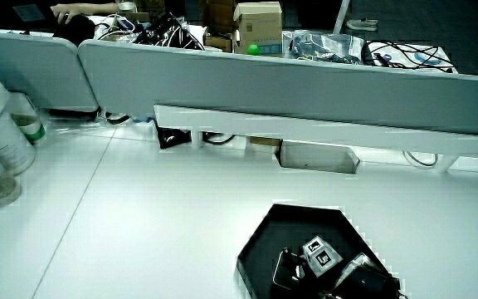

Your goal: Place speaker into plate

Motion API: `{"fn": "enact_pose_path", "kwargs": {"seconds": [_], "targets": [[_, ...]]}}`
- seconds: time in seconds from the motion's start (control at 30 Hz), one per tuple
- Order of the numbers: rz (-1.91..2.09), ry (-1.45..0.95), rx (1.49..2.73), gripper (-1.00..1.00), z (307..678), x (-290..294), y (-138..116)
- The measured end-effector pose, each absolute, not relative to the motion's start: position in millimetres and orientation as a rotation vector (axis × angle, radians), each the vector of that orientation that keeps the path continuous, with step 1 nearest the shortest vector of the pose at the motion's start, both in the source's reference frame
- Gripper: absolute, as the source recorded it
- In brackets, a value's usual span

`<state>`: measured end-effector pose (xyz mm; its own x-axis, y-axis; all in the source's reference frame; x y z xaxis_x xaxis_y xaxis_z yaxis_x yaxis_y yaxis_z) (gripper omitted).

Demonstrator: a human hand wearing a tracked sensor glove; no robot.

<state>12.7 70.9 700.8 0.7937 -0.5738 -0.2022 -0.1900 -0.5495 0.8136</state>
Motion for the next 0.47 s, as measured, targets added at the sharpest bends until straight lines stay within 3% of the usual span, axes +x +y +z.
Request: {"fn": "enact_pose_path", "kwargs": {"seconds": [0.23, 0.37, 0.47], "targets": [[-0.617, -0.557, 2.078, 0.0, 709.7, 23.2, 90.0], [-0.596, -0.552, 2.051, 0.0, 710.5, 27.1, 88.7], [-0.548, -0.536, 2.042, -0.25, 712.8, 30.4, 88.7]]}}
